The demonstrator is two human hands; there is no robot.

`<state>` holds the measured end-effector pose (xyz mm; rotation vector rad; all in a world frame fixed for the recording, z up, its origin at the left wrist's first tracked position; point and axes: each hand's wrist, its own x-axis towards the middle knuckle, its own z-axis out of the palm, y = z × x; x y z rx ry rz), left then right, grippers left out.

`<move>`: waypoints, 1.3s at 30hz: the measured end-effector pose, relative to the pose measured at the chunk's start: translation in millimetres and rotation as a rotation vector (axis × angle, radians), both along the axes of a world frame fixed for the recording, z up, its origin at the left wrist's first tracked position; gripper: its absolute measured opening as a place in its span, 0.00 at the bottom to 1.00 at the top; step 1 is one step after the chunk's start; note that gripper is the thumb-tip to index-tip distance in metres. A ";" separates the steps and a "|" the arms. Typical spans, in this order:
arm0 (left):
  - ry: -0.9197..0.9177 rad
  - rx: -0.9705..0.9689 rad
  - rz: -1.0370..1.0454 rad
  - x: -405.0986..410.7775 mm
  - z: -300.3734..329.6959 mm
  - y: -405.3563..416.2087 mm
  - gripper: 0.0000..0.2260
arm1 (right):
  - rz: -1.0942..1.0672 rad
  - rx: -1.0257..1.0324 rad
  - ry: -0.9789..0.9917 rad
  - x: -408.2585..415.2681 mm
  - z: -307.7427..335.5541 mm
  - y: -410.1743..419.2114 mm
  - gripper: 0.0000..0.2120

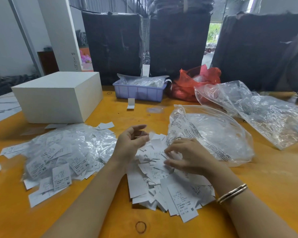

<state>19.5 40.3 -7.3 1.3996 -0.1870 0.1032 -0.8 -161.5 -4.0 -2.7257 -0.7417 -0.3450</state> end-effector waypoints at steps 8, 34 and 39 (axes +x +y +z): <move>0.019 0.027 -0.016 -0.4 0.0 -0.7 0.13 | -0.071 0.357 -0.083 1.2 0.2 10.1 0.05; -0.142 0.243 -0.028 -4.5 -3.1 -3.5 0.12 | -0.010 1.311 0.233 -1.0 -1.9 27.1 0.14; -0.231 0.370 -0.072 -7.8 -3.8 -7.3 0.12 | -0.031 1.270 0.232 -1.5 -1.4 28.5 0.11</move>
